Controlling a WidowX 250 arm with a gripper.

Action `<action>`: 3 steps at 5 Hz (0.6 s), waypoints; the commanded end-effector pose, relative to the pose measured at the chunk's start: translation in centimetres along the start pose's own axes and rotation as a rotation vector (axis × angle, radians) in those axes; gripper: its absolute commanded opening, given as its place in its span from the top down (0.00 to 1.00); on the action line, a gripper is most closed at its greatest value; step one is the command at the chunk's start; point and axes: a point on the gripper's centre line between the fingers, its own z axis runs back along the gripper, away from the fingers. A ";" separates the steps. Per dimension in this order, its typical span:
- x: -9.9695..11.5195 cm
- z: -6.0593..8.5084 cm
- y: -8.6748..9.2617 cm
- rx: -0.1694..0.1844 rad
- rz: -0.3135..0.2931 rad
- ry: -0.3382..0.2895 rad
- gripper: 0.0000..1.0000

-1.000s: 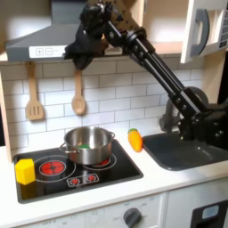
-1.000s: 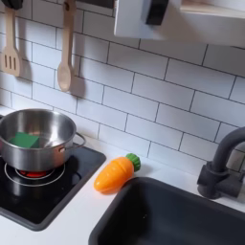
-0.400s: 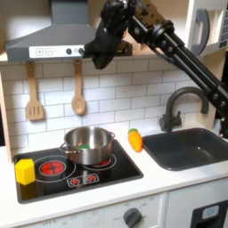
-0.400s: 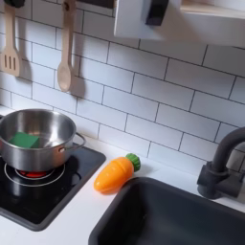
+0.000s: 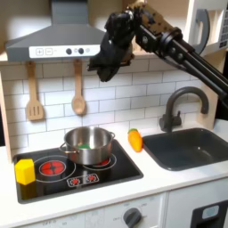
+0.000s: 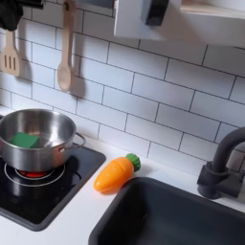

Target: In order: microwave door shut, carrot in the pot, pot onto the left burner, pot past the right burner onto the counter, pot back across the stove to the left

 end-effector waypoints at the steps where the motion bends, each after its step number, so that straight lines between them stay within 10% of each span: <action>1: -2.5 -1.8 -0.3 0.003 0.011 0.075 1.00; 3: -4.8 -2.0 0.0 -0.004 0.006 0.170 1.00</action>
